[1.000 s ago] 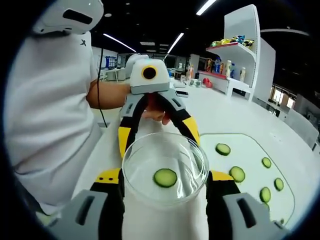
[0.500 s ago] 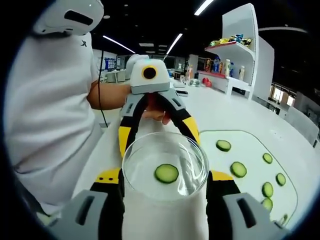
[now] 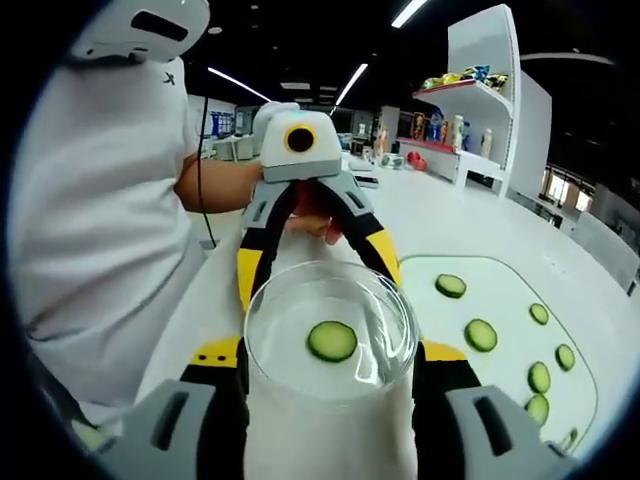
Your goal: Open the petri dish lid, add cucumber slices into the petri dish, and close the lid
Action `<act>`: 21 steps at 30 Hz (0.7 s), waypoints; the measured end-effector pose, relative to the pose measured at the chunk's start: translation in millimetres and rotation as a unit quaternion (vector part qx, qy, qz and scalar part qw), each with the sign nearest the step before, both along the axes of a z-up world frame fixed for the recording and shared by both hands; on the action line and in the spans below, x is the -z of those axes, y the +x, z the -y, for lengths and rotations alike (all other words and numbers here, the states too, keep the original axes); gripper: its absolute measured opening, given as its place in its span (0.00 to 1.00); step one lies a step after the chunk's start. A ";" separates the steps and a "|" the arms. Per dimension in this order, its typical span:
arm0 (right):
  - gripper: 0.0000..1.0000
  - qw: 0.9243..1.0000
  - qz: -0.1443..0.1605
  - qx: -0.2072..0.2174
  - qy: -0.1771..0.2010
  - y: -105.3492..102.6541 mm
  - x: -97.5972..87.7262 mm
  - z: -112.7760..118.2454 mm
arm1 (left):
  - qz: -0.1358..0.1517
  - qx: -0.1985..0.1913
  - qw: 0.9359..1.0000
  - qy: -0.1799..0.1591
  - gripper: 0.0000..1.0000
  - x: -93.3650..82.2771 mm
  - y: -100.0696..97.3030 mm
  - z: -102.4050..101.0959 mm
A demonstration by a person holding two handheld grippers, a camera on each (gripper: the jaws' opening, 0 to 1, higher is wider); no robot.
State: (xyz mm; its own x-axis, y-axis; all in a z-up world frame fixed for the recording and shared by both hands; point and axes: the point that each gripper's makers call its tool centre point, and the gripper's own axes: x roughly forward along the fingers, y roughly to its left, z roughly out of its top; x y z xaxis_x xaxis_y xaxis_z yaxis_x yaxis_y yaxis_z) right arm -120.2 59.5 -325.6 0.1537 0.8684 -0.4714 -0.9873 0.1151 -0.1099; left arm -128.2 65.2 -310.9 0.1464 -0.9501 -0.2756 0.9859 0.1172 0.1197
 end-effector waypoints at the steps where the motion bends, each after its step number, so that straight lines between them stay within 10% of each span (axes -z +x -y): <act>1: 0.65 1.000 0.000 0.000 0.000 0.1 0.1 -0.1 | -0.001 0.000 1.000 0.001 0.61 0.6 0.1 -0.3; 21: 0.65 1.000 -0.004 -0.010 -0.011 1.4 7.9 -3.0 | -0.015 -0.002 0.999 0.028 0.60 11.2 2.2 -3.4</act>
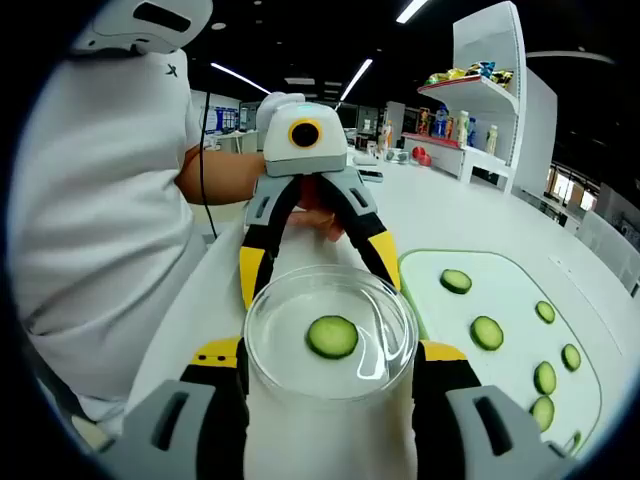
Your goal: Open the petri dish lid, add cucumber slices into the petri dish, and close the lid
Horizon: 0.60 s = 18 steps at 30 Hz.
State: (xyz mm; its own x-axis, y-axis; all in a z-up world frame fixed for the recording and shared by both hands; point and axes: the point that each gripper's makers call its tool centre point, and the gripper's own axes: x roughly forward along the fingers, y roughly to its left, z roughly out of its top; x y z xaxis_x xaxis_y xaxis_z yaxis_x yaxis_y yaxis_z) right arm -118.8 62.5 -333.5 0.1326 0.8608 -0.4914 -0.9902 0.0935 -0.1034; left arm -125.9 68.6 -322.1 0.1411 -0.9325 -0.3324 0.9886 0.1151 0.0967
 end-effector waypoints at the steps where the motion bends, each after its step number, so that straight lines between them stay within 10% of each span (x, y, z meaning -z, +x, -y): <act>1: 0.65 1.000 0.001 -0.001 0.000 0.0 -0.4 -0.2 | 0.000 0.000 1.000 0.001 0.60 0.3 0.1 0.0; 18: 0.66 1.000 -0.009 -0.002 0.001 -0.4 0.4 -0.9 | -0.010 -0.003 1.000 0.000 0.61 1.5 0.5 0.6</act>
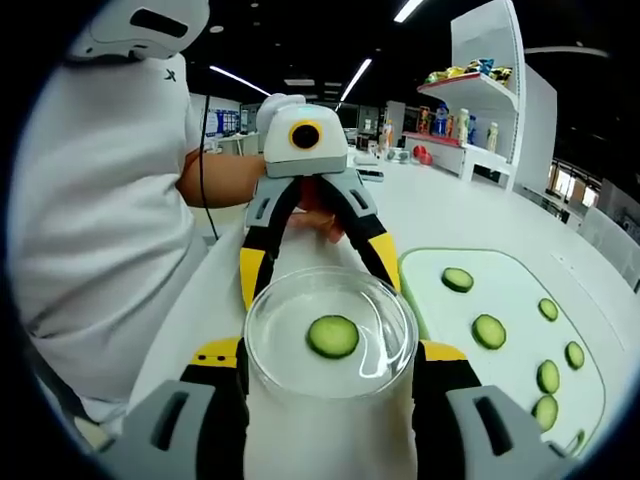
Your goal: Open the petri dish lid, add cucumber slices into the petri dish, and close the lid
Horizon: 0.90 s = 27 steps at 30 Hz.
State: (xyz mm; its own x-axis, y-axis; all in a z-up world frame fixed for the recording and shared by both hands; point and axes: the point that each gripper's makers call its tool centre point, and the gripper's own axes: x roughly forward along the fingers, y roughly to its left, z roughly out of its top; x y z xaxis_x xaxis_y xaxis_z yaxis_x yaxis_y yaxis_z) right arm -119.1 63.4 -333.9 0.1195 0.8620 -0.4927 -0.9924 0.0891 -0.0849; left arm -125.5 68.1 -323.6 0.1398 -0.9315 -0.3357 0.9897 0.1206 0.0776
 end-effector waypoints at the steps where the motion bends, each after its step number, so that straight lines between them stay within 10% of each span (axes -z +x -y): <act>1: 0.66 1.000 -0.001 0.000 0.000 -0.2 0.0 0.2 | -0.001 0.000 1.000 0.000 0.61 0.1 -0.2 0.2; 27: 0.66 0.999 -0.030 -0.001 0.018 -1.3 3.7 0.8 | -0.009 -0.001 1.000 0.012 0.61 4.3 -1.3 2.0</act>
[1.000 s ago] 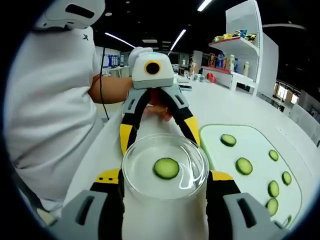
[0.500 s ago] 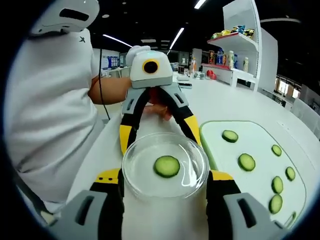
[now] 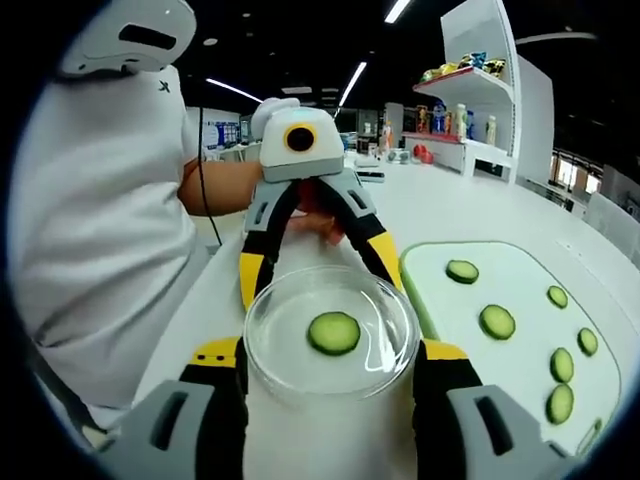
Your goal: Open the petri dish lid, add cucumber slices into the petri dish, and close the lid
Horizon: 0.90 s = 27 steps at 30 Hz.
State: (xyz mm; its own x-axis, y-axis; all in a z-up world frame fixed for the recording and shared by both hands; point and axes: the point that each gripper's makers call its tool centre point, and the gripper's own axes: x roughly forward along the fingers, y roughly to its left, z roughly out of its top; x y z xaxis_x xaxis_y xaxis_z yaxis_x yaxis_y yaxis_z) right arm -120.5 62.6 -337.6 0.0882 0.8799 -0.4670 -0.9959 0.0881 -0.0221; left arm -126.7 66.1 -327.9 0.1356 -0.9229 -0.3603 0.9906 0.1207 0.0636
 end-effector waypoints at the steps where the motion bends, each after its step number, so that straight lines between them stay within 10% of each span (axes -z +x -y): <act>1: 0.66 1.000 0.000 0.000 0.000 0.0 0.0 0.0 | 0.000 0.000 1.000 0.000 0.61 0.0 0.0 0.0; 27: 0.77 1.000 0.007 0.010 0.028 -0.1 1.6 -5.9 | 0.000 -0.011 1.000 0.001 0.67 1.9 1.2 1.2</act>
State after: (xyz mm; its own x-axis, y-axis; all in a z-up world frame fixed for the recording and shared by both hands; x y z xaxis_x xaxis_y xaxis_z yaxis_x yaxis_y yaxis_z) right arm -120.6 68.6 -339.3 0.1119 0.9029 -0.4149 -0.9936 0.1093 -0.0300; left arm -125.6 64.9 -329.8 0.1564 -0.9187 -0.3628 0.9877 0.1432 0.0632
